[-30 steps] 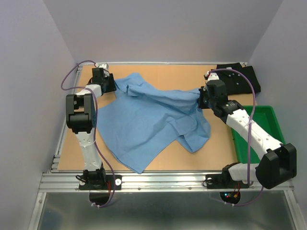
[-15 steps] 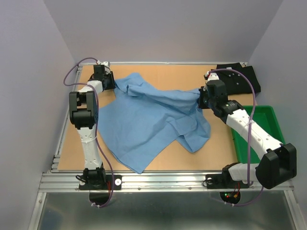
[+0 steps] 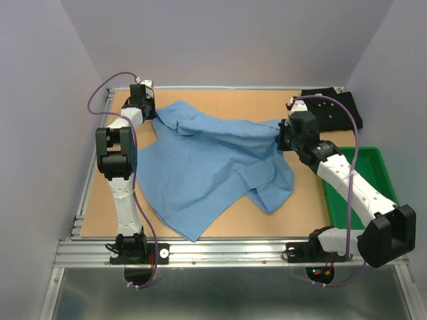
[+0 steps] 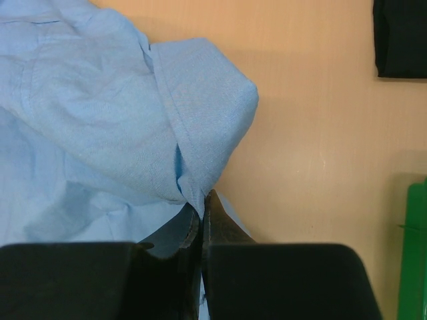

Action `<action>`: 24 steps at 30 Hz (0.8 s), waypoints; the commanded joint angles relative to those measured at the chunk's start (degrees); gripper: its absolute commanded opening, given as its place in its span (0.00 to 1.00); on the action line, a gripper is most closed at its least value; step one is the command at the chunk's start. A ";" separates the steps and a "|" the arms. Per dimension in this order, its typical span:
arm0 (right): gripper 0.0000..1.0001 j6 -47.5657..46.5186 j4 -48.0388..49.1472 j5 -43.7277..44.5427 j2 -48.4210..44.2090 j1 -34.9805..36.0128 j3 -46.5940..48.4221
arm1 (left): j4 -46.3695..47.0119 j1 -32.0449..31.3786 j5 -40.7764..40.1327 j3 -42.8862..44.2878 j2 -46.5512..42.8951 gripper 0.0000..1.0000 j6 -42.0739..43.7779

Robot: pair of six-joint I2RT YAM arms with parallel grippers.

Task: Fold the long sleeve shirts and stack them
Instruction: Flatten the shirt out

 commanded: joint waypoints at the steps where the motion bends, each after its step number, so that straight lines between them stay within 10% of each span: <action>1: 0.01 -1.48 2.47 2.41 -3.82 -0.32 -1.54 | 8.26 -2.47 -15.02 3.92 -14.03 0.00 12.72; 8: 0.01 -1.66 2.47 2.94 -5.06 -0.32 -2.24 | 39.46 -9.42 -36.67 -13.21 -21.26 0.05 31.65; 15: 0.01 -0.87 2.47 1.18 -4.09 -0.32 -2.42 | 44.41 -12.67 -41.89 -20.42 -19.84 0.18 32.54; 16: 0.01 -0.87 2.47 1.18 -3.83 -0.32 -2.34 | 44.77 -12.86 -40.58 -22.00 -20.03 0.35 32.27; 19: 0.01 -1.13 2.47 0.83 -3.21 -0.32 -1.90 | 37.07 -12.51 -45.80 -17.30 -16.96 0.78 26.23; 24: 0.02 -1.31 2.38 0.48 -3.21 -0.32 -1.37 | 14.23 -8.30 -48.49 -11.30 -16.68 0.82 1.38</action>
